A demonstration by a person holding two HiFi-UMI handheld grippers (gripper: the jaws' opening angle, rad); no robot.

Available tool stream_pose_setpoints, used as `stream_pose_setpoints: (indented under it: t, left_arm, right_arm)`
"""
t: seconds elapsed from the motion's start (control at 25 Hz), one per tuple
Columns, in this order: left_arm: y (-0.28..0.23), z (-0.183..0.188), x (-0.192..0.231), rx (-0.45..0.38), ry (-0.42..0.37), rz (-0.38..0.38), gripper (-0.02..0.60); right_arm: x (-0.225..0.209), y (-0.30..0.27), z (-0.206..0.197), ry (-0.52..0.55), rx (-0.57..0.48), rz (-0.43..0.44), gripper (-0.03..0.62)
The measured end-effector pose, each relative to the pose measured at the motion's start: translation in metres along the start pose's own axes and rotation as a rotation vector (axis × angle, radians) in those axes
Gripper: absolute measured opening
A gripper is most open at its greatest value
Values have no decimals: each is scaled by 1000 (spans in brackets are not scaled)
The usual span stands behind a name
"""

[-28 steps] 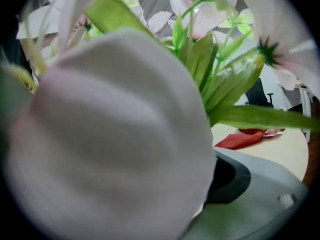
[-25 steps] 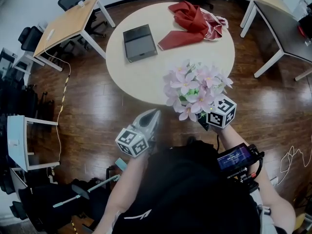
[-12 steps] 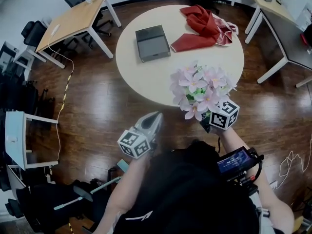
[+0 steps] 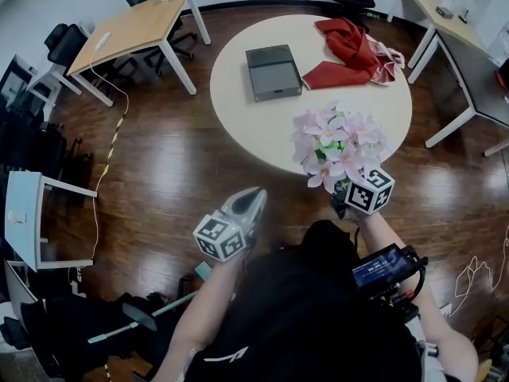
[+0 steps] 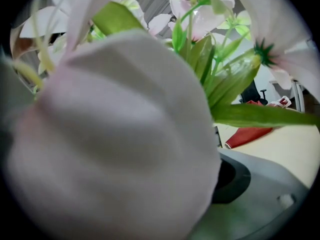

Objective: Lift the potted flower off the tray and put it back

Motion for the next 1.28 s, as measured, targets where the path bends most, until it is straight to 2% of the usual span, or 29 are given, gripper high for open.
stream_pose_setpoints:
  t: [0.16, 0.28, 0.52, 0.76, 1.28]
  left_arm:
    - [14, 7, 26, -13, 20, 22, 5]
    - [17, 3, 24, -20, 34, 39, 5]
    - [24, -3, 35, -37, 61, 100, 5]
    - [28, 4, 69, -31, 74, 160, 5]
    - [-41, 53, 117, 10, 53, 211, 5]
  right_arm:
    - [1, -30, 3, 13, 17, -19, 558]
    - [-1, -34, 2, 13, 32, -16, 558]
    - [-8, -56, -5, -10, 67, 33, 558]
    - [-22, -109, -7, -39, 79, 80, 558]
    - [-115, -174, 11, -57, 149, 69, 558]
Point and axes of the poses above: the fingertips, and each gripper's own axes: y backward along the fingers, x to its left, z out of its top, the point moved 3 cm from there along y, backward along the fingers, and after that the axes turned 9 degrees about z, right-handed, at the moved point
